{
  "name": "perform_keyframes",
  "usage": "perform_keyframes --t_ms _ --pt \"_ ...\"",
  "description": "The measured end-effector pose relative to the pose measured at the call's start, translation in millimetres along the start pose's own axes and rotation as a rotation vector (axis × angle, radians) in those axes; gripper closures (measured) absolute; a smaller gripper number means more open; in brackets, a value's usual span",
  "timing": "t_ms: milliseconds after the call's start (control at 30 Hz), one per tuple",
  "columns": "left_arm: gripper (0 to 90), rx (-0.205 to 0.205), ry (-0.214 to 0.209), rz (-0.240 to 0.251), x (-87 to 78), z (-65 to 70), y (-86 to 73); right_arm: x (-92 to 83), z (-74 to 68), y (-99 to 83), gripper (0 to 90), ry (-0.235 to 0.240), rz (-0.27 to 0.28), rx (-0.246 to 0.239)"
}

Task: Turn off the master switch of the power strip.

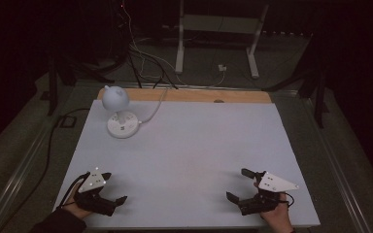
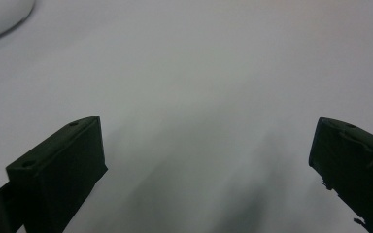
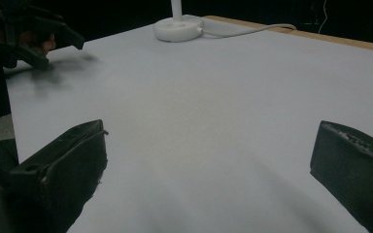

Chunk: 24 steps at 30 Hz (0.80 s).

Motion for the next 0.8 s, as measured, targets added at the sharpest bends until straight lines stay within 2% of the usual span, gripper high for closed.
perform_keyframes --t_ms 167,300,467,700,800 --pt "0.3 0.000 0.008 -0.014 1.3 -2.9 -4.7 0.1 -0.6 -0.5 0.0 0.002 -0.007 -0.004" --pt "0.3 -0.008 0.014 -0.006 2.4 -5.4 -4.3 0.1 -0.5 -0.6 0.0 0.003 -0.008 -0.004" --pt "0.3 0.009 0.018 -0.006 3.6 -3.5 -3.0 1.2 -0.2 -1.0 0.0 0.004 -0.011 -0.003" --pt "0.3 0.002 -0.027 0.003 5.5 2.0 -0.2 2.0 0.5 -1.8 0.0 0.002 -0.014 -0.001" --pt "0.3 -0.009 -0.028 0.013 4.9 1.2 0.6 2.3 0.9 -2.2 0.0 0.002 -0.017 0.002"
Point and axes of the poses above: each handheld gripper's, and its own axes: x roughly forward along the jaws, y roughly out of its top, z roughly to its right, the point moved 7 cm from there along x, roughly forward along the jaws
